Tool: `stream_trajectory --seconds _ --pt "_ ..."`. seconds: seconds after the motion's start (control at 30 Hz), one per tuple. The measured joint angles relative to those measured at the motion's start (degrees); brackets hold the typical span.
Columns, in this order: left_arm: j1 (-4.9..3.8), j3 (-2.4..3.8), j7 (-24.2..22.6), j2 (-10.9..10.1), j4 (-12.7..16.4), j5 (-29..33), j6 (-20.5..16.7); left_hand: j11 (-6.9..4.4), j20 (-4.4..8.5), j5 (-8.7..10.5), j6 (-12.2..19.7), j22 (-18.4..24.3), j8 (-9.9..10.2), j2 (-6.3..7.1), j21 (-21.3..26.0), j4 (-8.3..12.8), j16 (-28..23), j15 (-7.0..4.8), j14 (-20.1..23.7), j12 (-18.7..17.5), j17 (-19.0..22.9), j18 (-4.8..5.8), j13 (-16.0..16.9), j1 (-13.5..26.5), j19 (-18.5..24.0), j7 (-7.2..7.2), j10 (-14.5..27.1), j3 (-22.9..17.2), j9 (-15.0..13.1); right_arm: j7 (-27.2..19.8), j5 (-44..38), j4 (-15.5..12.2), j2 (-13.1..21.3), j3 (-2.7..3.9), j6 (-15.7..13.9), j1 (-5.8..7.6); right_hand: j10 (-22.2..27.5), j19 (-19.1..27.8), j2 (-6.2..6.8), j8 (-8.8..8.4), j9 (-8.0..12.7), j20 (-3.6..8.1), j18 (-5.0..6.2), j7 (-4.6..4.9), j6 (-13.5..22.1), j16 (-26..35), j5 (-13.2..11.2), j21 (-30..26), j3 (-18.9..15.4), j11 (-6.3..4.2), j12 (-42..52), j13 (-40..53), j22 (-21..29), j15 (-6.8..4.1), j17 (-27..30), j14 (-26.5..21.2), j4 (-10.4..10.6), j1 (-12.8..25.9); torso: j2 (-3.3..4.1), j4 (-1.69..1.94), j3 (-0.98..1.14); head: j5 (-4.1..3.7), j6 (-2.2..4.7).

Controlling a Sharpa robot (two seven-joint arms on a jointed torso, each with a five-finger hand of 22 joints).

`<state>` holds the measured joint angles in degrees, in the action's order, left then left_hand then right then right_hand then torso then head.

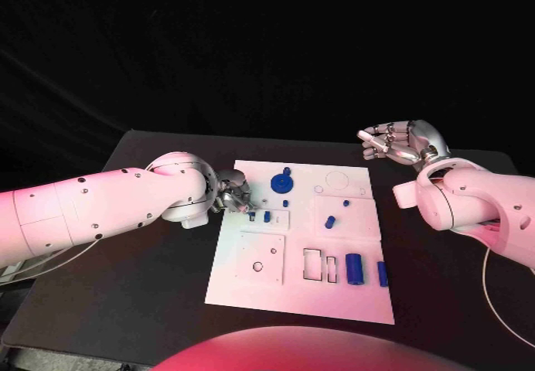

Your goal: Assemble the parts on the task board

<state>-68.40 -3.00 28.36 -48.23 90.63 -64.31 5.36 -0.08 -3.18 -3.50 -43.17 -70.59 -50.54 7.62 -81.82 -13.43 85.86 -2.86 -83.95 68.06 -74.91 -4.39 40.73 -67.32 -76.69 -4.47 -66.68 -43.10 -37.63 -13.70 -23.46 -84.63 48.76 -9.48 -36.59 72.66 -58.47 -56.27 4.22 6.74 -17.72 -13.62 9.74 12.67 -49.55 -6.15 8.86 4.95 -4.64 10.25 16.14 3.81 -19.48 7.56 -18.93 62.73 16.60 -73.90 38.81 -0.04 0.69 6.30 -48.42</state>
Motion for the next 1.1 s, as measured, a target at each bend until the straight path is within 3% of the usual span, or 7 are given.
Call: stream_trajectory --seconds 1.03,1.07,1.1 --pt "0.29 -0.13 -0.15 0.09 0.23 -1.08 1.89 0.0 0.0 0.05 -0.11 0.01 0.0 0.48 0.0 -0.12 0.0 0.0 0.0 0.0 0.0 0.0 -0.02 0.48 0.0 0.1 0.0 -0.19 -0.06 0.02 -0.02 0.14 -0.07 0.0 0.38 -0.12 0.0 0.0 0.0 0.0 0.05 0.0 0.0 0.0 0.0 0.0 0.0 0.0 -0.16 0.0 0.0 0.01 0.08 0.0 0.06 0.0 0.16 0.0 0.0 -0.02 0.04 0.29 -0.21" --pt "0.29 -0.13 -0.15 0.09 0.22 -1.1 1.92 0.01 0.0 0.29 -0.09 0.01 0.1 0.62 0.0 2.59 0.0 0.0 0.0 0.0 0.0 0.0 -0.02 0.63 0.01 0.08 0.0 -2.91 0.01 0.02 -0.02 0.14 -0.07 0.0 0.39 -0.12 0.0 0.0 0.0 0.0 0.05 0.0 0.0 0.0 0.0 0.0 0.0 0.0 -0.16 0.0 0.0 0.01 0.08 0.0 0.06 0.0 0.16 0.0 0.0 -0.02 0.03 0.3 -0.21" --pt "0.3 -0.13 -0.14 0.09 0.2 -1.13 1.96 0.01 0.0 0.34 -0.08 0.01 0.1 0.62 0.0 2.59 0.0 0.01 0.0 0.0 0.0 0.0 -0.02 0.63 0.0 0.06 0.0 -2.91 0.01 0.02 -0.02 0.14 -0.07 0.0 0.4 -0.13 0.0 0.0 -0.01 0.0 0.05 0.0 -0.01 0.0 0.0 0.0 0.0 0.0 -0.16 0.0 0.0 0.01 0.08 0.0 0.06 0.0 0.16 0.02 0.0 -0.02 0.02 0.32 -0.21"
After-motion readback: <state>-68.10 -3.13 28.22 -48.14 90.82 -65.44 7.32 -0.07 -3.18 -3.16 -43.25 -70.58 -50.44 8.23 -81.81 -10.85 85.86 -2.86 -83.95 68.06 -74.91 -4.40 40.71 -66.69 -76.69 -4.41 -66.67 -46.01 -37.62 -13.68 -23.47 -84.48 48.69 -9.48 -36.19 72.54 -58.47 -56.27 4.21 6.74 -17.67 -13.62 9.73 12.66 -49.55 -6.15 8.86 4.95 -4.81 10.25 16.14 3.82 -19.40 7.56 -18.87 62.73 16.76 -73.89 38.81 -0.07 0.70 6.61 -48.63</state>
